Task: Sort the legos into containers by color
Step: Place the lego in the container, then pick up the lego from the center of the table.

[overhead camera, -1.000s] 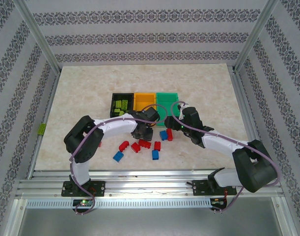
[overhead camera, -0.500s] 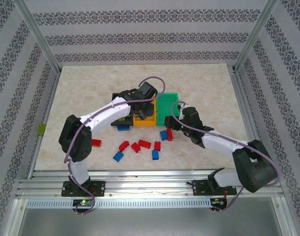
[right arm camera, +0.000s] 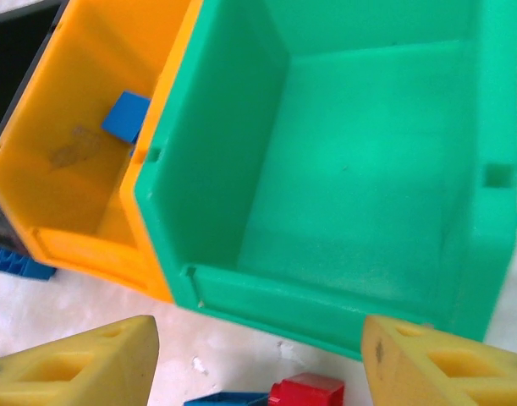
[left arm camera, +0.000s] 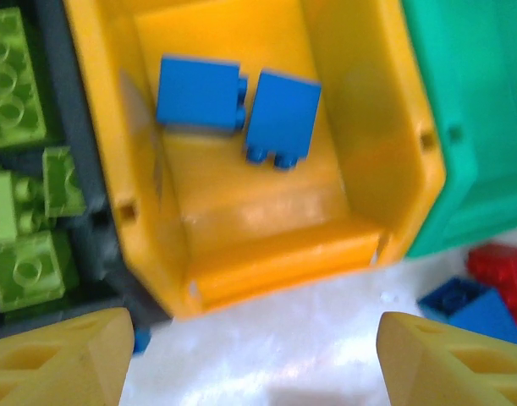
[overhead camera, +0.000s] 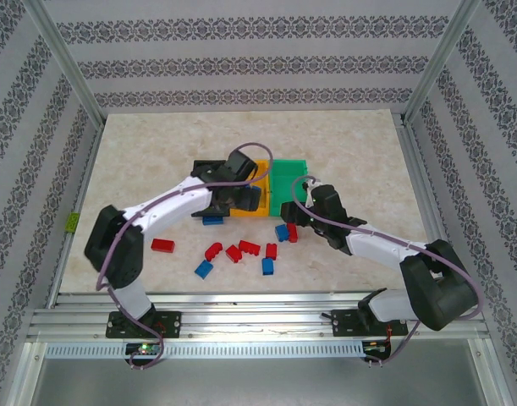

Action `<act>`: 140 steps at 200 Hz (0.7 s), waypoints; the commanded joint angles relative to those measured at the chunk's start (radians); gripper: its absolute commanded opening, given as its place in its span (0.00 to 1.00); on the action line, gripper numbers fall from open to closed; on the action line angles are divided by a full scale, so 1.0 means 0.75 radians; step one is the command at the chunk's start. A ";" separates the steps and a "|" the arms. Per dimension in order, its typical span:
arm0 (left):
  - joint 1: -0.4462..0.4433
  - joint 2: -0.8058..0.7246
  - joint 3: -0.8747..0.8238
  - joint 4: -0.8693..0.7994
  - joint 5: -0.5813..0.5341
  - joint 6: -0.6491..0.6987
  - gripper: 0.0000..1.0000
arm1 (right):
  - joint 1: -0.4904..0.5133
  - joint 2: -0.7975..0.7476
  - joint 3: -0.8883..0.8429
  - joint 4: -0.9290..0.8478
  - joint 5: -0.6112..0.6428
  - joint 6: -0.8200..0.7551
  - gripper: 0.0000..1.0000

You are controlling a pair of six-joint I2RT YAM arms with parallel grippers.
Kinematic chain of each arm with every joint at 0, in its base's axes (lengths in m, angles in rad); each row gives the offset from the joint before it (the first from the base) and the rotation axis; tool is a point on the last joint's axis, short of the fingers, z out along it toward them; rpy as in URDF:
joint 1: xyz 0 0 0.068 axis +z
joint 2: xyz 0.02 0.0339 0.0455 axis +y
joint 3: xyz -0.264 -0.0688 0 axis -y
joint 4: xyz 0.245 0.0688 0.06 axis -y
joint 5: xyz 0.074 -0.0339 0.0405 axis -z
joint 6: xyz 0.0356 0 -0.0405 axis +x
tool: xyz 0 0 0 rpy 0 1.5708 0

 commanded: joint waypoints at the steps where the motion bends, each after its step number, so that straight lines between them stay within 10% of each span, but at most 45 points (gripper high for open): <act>1: -0.001 -0.195 -0.152 0.106 0.080 -0.045 0.76 | 0.025 -0.003 0.069 -0.121 -0.114 -0.044 0.63; 140: -0.001 -0.792 -0.833 0.253 0.341 -0.155 0.74 | 0.253 0.204 0.457 -0.801 0.135 -0.069 0.60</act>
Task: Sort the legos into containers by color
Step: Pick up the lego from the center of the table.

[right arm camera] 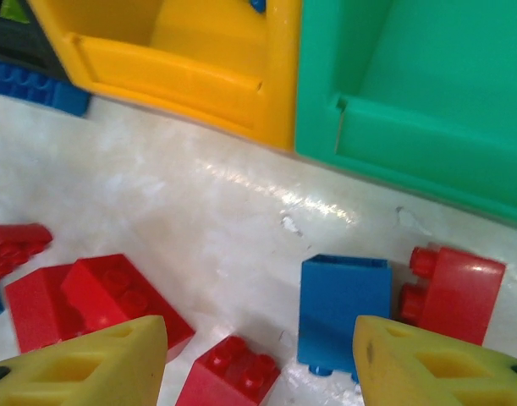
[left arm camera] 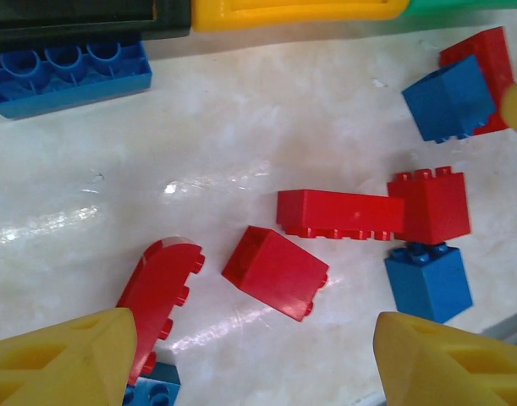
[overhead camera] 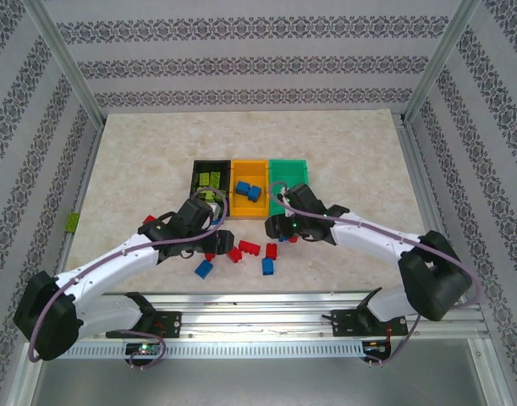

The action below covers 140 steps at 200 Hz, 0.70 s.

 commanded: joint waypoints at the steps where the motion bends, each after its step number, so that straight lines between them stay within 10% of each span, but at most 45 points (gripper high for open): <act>1: -0.001 -0.041 -0.023 0.041 0.060 -0.029 0.74 | 0.022 0.079 0.116 -0.167 0.152 -0.040 0.60; 140: 0.001 0.028 0.020 0.003 0.112 0.046 0.74 | 0.140 0.359 0.273 -0.339 0.372 -0.028 0.50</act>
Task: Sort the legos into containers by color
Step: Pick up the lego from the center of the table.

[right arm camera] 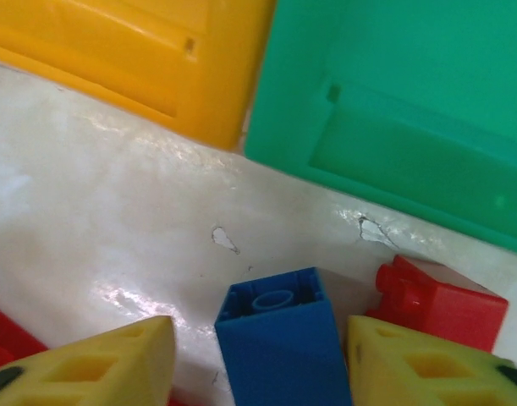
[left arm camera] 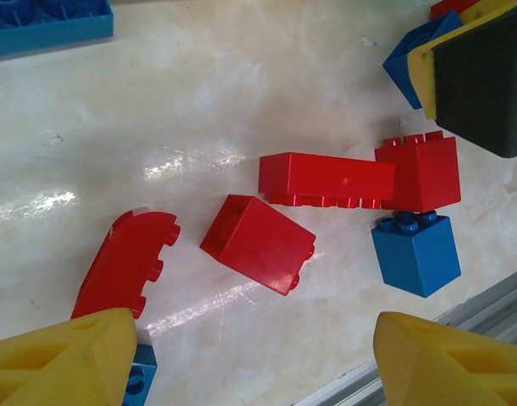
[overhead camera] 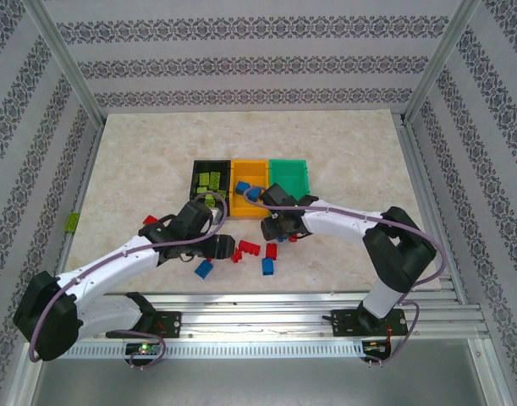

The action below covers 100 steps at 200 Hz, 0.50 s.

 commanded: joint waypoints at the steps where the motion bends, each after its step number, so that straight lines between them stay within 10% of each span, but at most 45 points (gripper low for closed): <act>1: 0.001 0.001 0.053 -0.013 0.016 0.049 0.74 | 0.021 0.035 0.031 -0.093 0.072 0.012 0.50; 100: 0.018 -0.052 0.036 -0.075 -0.038 0.049 0.74 | 0.034 0.051 0.165 -0.119 0.033 -0.012 0.33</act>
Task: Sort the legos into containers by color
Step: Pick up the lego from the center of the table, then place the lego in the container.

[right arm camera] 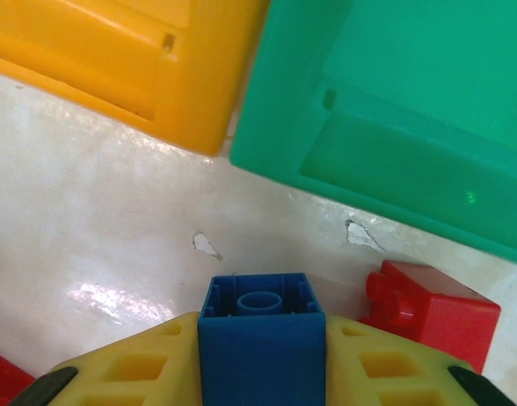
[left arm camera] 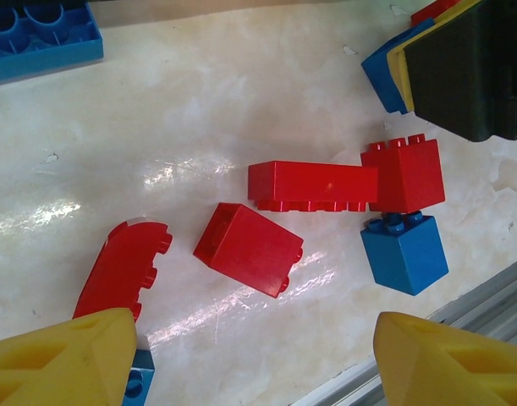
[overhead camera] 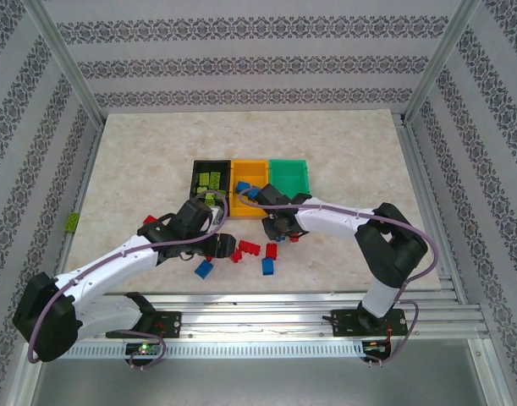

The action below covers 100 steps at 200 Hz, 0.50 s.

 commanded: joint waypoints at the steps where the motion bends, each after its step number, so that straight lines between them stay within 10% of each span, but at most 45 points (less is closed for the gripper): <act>1: 0.015 -0.026 0.022 -0.063 -0.033 0.013 0.74 | 0.014 -0.005 0.088 -0.036 -0.032 -0.018 0.33; 100: 0.043 -0.070 -0.048 -0.212 -0.069 -0.132 0.75 | -0.161 0.230 0.685 -0.029 -0.172 -0.090 0.37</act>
